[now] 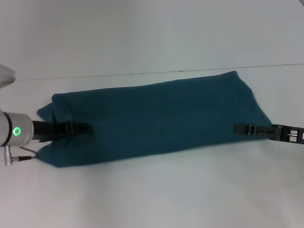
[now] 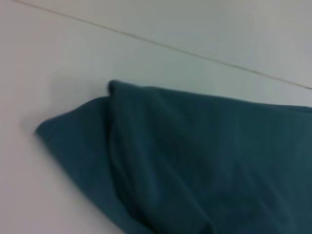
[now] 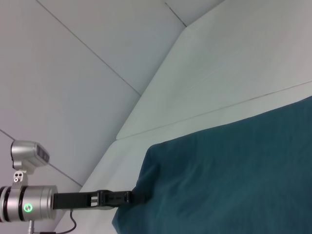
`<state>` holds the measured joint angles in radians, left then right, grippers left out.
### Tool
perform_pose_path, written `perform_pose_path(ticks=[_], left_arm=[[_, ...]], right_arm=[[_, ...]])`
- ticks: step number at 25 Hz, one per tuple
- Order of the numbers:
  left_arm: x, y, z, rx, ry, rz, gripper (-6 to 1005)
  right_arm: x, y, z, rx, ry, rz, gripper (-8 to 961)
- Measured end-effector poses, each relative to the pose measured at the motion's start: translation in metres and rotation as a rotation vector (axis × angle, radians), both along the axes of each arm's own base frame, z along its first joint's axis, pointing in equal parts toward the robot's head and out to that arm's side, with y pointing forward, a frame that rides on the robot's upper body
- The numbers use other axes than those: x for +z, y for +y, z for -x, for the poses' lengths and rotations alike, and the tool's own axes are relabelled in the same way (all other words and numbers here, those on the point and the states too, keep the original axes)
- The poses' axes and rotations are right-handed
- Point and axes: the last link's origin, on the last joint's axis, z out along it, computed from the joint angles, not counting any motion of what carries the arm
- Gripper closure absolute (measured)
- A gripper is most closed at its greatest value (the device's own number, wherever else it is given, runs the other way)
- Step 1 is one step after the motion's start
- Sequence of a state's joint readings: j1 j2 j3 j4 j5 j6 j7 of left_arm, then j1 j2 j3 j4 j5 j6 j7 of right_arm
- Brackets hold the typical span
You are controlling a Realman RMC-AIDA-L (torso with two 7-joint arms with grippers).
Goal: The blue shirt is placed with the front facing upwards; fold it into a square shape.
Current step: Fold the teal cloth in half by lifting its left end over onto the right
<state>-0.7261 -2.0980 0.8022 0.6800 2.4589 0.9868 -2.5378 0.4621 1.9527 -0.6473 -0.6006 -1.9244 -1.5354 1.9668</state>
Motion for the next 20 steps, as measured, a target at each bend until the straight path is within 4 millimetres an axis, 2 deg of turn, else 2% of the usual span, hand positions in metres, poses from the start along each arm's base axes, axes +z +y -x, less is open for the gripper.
perform_pose_path(ticks=[4, 9, 14, 20], left_arm=[[0.0, 0.004, -0.009, -0.017, -0.009, 0.003, 215], [-0.002, 0.006, -0.01, -0.013, 0.011, 0.026, 271], [0.003, 0.007, -0.011, -0.017, 0.003, -0.002, 511], [0.007, 0.008, -0.011, -0.018, -0.003, -0.018, 721]], right_arm=[[0.0, -0.001, -0.001, -0.003, 0.0, -0.001, 71], [0.001, -0.001, -0.002, -0.007, 0.002, -0.007, 70], [0.001, 0.0, -0.001, -0.008, 0.008, -0.011, 70], [0.001, -0.001, -0.002, -0.011, 0.011, -0.012, 71]])
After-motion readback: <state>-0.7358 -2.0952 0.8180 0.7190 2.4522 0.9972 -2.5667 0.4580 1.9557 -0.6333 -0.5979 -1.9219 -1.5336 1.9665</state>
